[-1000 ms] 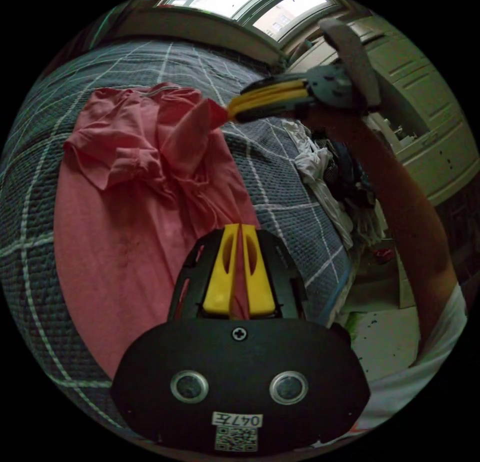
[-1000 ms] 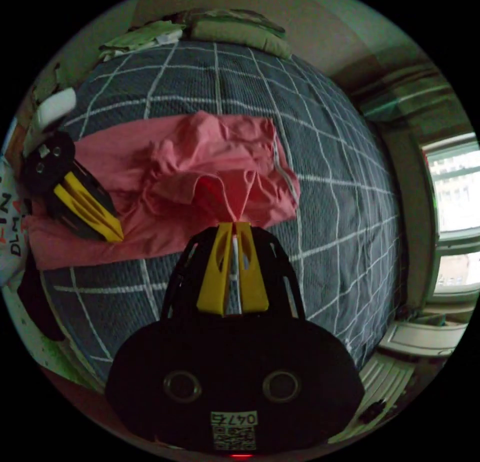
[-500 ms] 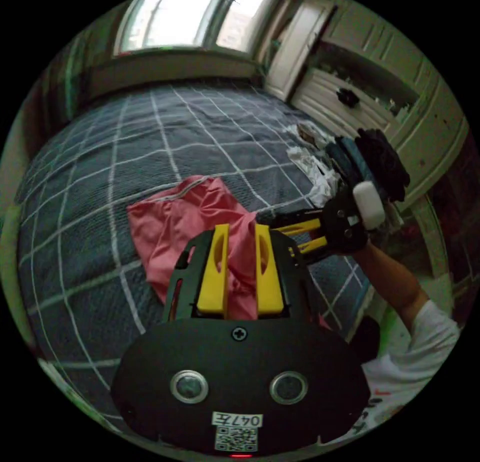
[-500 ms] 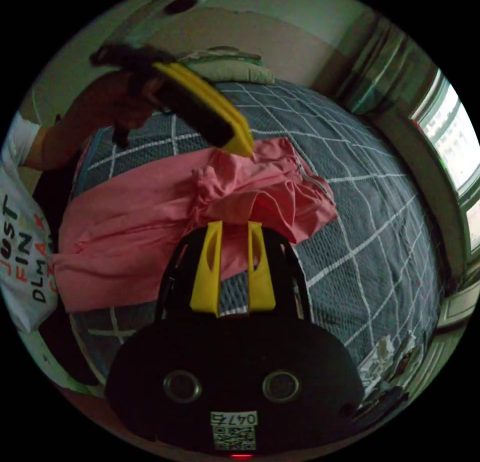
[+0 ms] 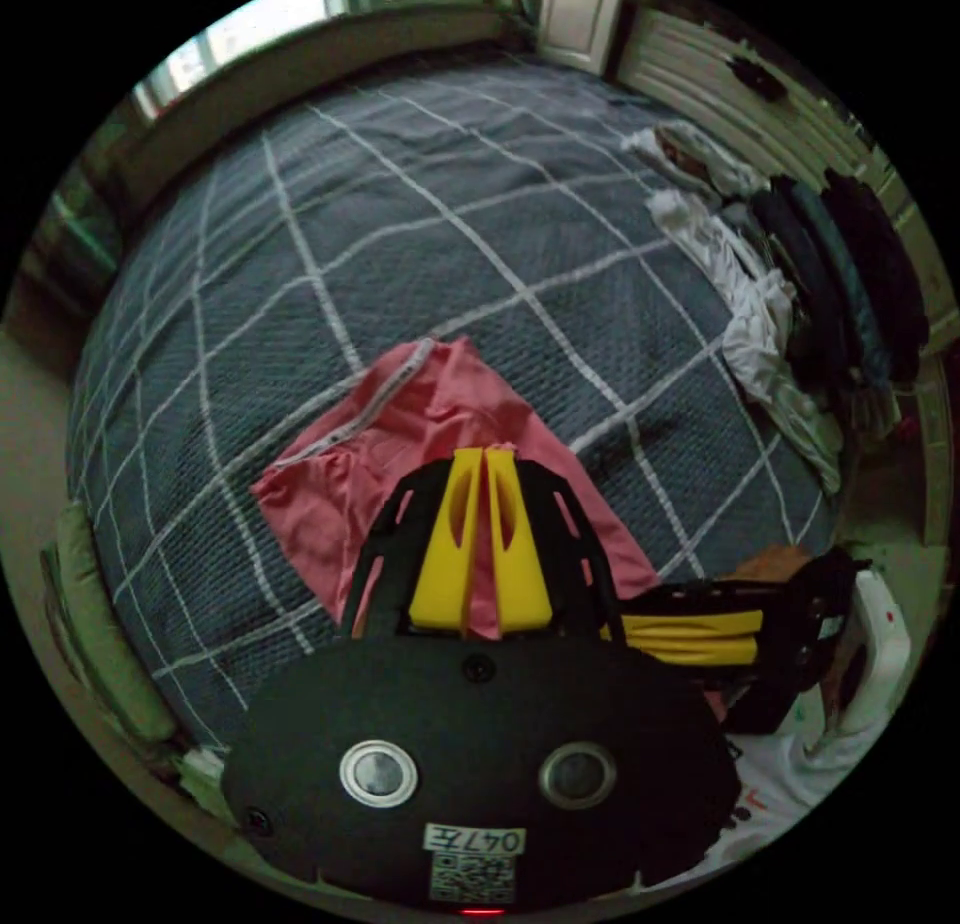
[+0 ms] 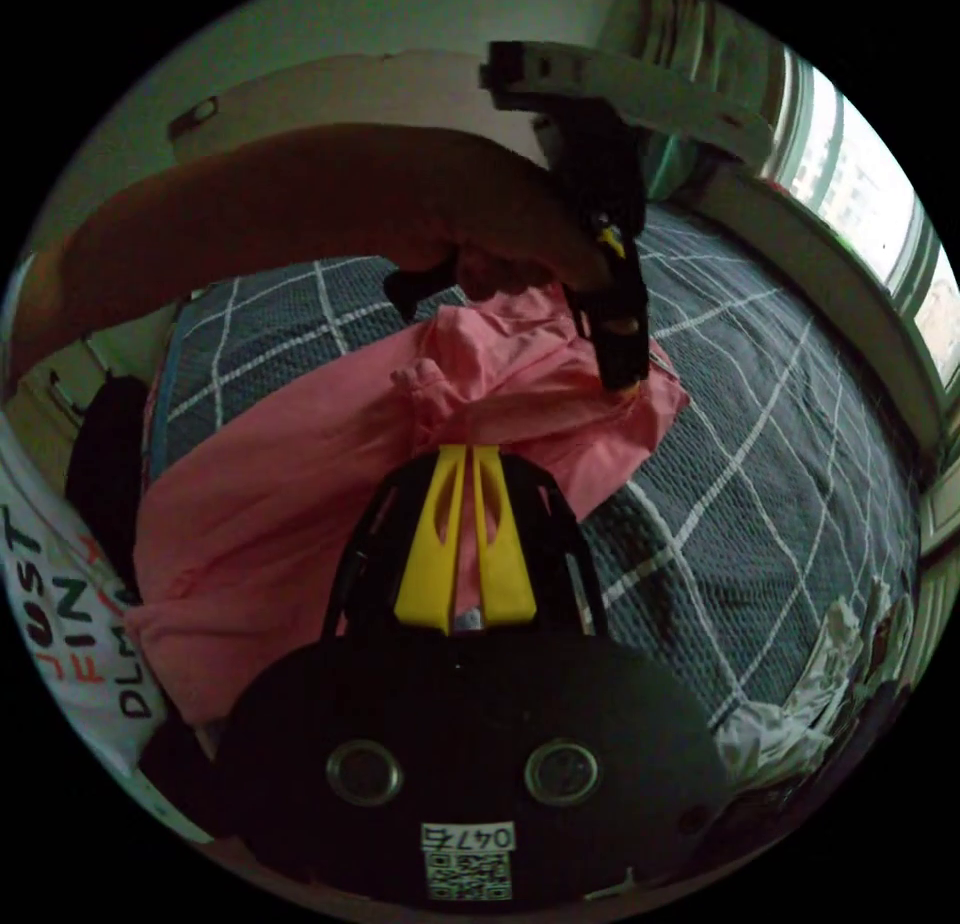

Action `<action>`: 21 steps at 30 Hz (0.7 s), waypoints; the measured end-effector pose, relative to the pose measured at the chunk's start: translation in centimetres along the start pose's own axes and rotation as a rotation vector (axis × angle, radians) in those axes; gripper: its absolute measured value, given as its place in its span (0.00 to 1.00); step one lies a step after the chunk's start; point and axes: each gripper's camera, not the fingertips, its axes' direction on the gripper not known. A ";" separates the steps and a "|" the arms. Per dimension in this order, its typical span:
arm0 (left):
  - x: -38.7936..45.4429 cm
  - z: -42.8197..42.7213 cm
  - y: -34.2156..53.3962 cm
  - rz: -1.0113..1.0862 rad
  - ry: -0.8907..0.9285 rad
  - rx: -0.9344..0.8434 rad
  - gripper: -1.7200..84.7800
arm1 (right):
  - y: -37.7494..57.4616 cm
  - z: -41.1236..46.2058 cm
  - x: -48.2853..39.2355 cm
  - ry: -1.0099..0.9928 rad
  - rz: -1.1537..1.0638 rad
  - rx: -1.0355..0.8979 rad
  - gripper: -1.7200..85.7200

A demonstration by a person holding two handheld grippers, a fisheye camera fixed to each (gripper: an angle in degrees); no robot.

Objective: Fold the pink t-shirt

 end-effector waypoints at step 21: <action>-0.5 -4.8 1.1 -0.093 0.090 0.150 0.15 | 5.8 -4.0 0.0 0.039 0.215 0.053 0.04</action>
